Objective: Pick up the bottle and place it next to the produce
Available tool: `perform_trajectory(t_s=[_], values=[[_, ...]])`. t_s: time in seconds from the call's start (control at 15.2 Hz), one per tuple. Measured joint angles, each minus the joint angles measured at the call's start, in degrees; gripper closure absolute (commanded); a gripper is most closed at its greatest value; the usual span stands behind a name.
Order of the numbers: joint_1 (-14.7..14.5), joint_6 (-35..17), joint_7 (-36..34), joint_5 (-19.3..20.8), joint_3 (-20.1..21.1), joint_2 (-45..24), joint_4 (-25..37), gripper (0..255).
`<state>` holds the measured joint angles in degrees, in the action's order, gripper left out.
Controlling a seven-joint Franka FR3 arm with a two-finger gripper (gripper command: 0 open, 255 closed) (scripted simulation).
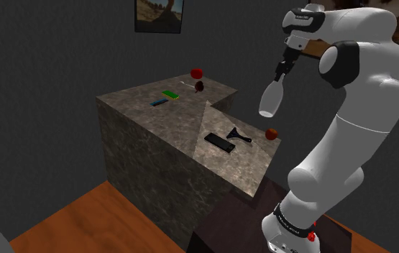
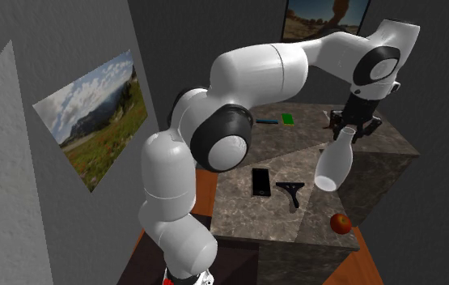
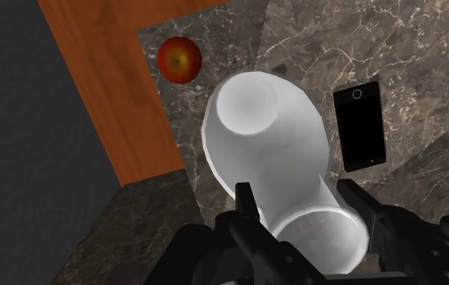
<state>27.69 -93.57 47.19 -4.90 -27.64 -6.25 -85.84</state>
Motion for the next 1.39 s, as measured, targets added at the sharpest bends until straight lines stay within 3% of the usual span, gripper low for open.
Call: perform_trajectory(t_s=[1.39], values=[[-0.61, -16.38, 0.35, 0.25, 0.37, 0.95, -17.21, 255]])
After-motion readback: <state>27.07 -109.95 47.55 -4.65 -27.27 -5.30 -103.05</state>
